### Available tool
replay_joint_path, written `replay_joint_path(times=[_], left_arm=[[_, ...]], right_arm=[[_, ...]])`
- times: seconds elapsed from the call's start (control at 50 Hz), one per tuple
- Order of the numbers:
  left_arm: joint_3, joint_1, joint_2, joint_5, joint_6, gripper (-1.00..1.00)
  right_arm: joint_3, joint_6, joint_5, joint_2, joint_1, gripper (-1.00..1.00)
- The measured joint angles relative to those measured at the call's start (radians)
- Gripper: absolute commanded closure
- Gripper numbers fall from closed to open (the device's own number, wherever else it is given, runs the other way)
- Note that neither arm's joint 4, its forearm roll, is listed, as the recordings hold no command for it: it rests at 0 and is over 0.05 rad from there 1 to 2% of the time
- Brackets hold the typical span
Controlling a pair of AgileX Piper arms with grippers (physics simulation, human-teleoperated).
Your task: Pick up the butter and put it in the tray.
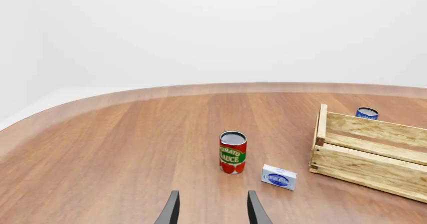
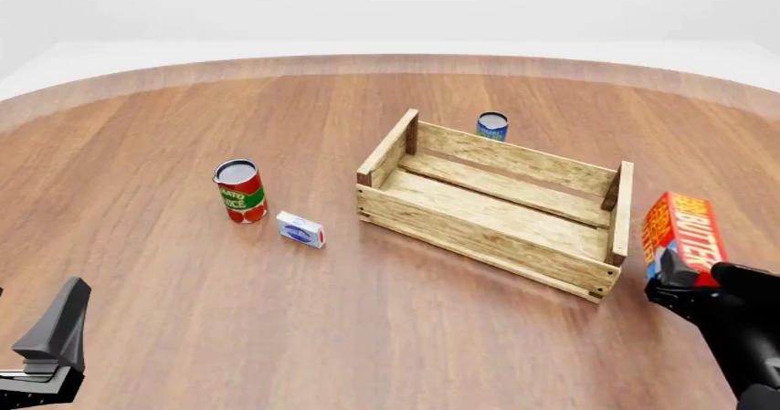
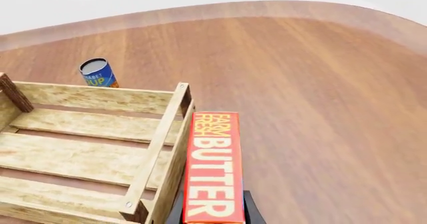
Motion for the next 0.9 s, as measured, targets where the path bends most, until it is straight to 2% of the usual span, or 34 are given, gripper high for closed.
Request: replay_joint_path(times=[0.4,0.9], left_arm=[[0.000,0.000,0.000,0.000,0.000,-1.00],[0.000,0.000,0.000,0.000,0.000,-1.00]], right_arm=[[0.061,-0.017,0.016,-0.111,0.008,1.00],[0.064,-0.039,0.315,-0.470,0.023,1.00]])
